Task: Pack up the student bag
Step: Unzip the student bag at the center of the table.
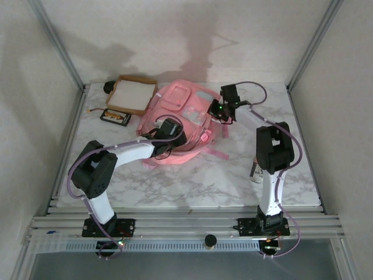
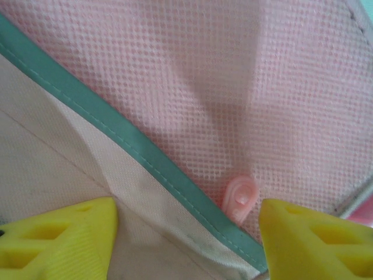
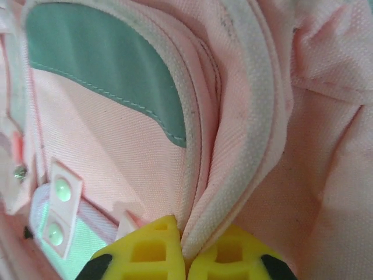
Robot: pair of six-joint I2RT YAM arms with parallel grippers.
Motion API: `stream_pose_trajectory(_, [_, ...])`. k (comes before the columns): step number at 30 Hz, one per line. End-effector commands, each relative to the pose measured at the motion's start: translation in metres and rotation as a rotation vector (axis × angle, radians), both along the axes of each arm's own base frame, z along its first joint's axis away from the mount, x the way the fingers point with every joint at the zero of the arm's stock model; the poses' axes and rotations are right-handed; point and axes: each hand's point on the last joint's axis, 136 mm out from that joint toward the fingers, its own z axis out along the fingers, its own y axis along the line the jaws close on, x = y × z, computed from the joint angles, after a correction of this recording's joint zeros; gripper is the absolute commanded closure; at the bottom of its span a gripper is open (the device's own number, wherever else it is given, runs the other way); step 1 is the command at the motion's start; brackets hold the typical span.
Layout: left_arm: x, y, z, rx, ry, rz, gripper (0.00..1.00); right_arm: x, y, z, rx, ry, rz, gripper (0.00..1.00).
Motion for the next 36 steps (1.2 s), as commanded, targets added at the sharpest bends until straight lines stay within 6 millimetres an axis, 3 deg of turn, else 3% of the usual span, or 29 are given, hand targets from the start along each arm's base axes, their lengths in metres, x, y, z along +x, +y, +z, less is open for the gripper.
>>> stream_pose_trajectory(1, [0.023, 0.039, 0.0, 0.149, -0.05, 0.051, 0.35, -0.033, 0.002, 0.003, 0.053, 0.034, 0.003, 1.0])
stream_pose_trajectory(5, [0.038, 0.057, 0.013, 0.18, -0.087, 0.034, 0.34, -0.071, 0.0, 0.011, 0.118, 0.044, -0.029, 1.0])
stream_pose_trajectory(8, [0.032, 0.046, 0.038, 0.151, -0.125, -0.048, 0.31, -0.102, 0.004, 0.018, 0.21, 0.053, -0.077, 1.0])
stream_pose_trajectory(13, [-0.017, 0.017, 0.097, -0.008, -0.218, -0.088, 0.3, -0.127, 0.016, 0.039, 0.342, 0.037, -0.147, 1.0])
stream_pose_trajectory(17, [-0.061, -0.02, 0.12, -0.131, -0.174, -0.146, 0.34, -0.128, 0.022, 0.057, 0.429, 0.034, -0.194, 1.0])
stream_pose_trajectory(19, [-0.084, -0.044, 0.12, -0.138, -0.127, -0.207, 0.34, -0.127, 0.022, 0.067, 0.461, 0.027, -0.221, 1.0])
stream_pose_trajectory(23, [-0.111, -0.078, 0.106, -0.164, -0.015, -0.288, 0.37, -0.122, 0.019, 0.086, 0.483, -0.01, -0.275, 1.0])
stream_pose_trajectory(27, [-0.126, -0.093, 0.1, -0.196, 0.006, -0.308, 0.42, -0.122, 0.016, 0.091, 0.531, -0.012, -0.318, 1.0])
stream_pose_trajectory(33, [-0.13, -0.125, 0.093, -0.298, 0.051, -0.329, 0.51, -0.118, 0.017, 0.109, 0.545, -0.053, -0.333, 1.0])
stream_pose_trajectory(36, [-0.119, -0.124, 0.092, -0.284, 0.047, -0.266, 0.57, -0.118, 0.015, 0.11, 0.554, -0.057, -0.342, 1.0])
